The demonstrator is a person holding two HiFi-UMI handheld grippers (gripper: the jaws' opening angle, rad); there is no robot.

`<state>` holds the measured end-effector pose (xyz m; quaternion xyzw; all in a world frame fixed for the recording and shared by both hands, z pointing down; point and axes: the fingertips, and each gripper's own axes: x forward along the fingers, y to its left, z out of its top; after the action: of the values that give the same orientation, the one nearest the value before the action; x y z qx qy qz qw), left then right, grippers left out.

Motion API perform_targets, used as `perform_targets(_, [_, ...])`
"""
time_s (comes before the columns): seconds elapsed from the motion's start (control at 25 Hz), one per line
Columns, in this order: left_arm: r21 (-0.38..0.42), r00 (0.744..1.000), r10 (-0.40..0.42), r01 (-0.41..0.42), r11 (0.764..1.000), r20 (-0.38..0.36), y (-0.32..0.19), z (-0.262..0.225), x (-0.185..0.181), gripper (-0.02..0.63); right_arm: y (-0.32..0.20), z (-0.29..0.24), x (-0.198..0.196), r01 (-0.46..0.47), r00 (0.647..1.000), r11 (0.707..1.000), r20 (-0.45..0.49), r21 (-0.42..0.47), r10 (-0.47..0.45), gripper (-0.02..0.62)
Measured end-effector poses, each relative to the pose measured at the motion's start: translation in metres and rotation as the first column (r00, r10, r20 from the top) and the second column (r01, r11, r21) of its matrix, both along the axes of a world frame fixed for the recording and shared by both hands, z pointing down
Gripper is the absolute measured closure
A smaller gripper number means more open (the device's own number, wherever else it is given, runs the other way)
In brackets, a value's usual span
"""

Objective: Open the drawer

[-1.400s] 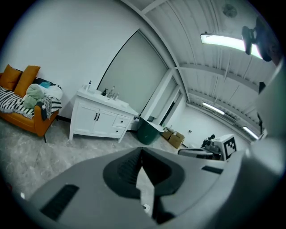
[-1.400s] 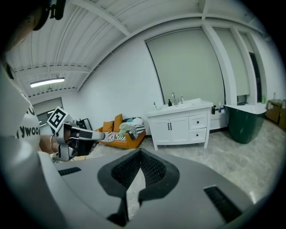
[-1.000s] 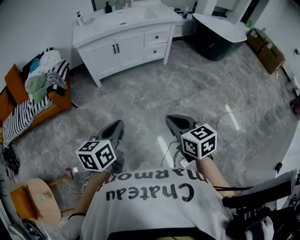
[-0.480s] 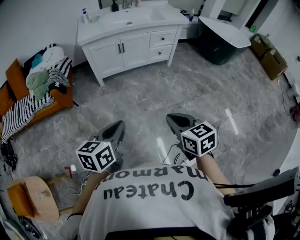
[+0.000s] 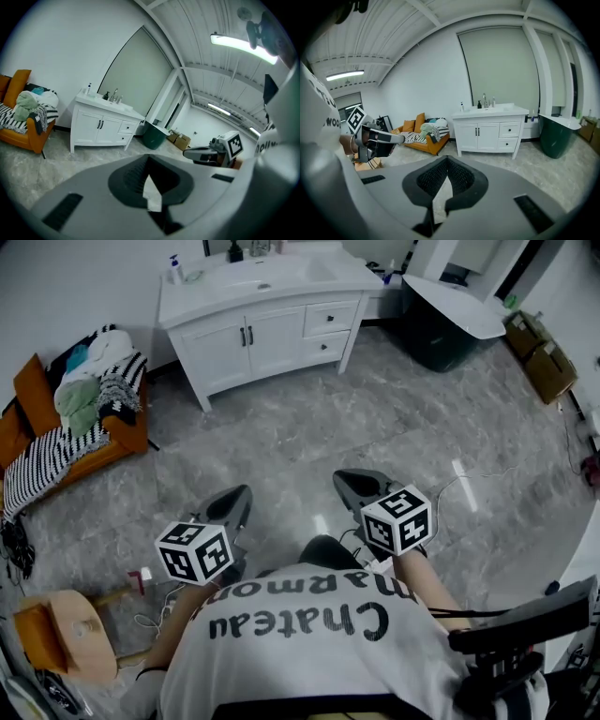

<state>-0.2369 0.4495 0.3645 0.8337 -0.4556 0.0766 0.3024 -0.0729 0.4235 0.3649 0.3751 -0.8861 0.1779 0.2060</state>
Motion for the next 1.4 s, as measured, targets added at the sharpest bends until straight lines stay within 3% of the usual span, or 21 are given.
perform_targets(0.52, [-0.016,1.000,0.001,-0.001,1.000,0.004,-0.025,0.012,0.021,0.598,-0.028,0.013,0.018,-0.008,1.000,1.000,0.002,-0.005,0.008,0.586])
perform_targets(1.08, [-0.034,0.999,-0.041,0.041,0.999,-0.003,-0.148,0.007,0.063,0.598,-0.163,0.011,0.062,0.025,1.000,1.000,0.006,-0.010,-0.025,0.586])
perform_targets(1.4, [-0.085,0.995,-0.094,0.093,0.992,-0.012,-0.219,0.014,0.084,0.598,-0.240,0.010,0.094,0.049,0.999,0.999,-0.015,-0.022,-0.050,0.586])
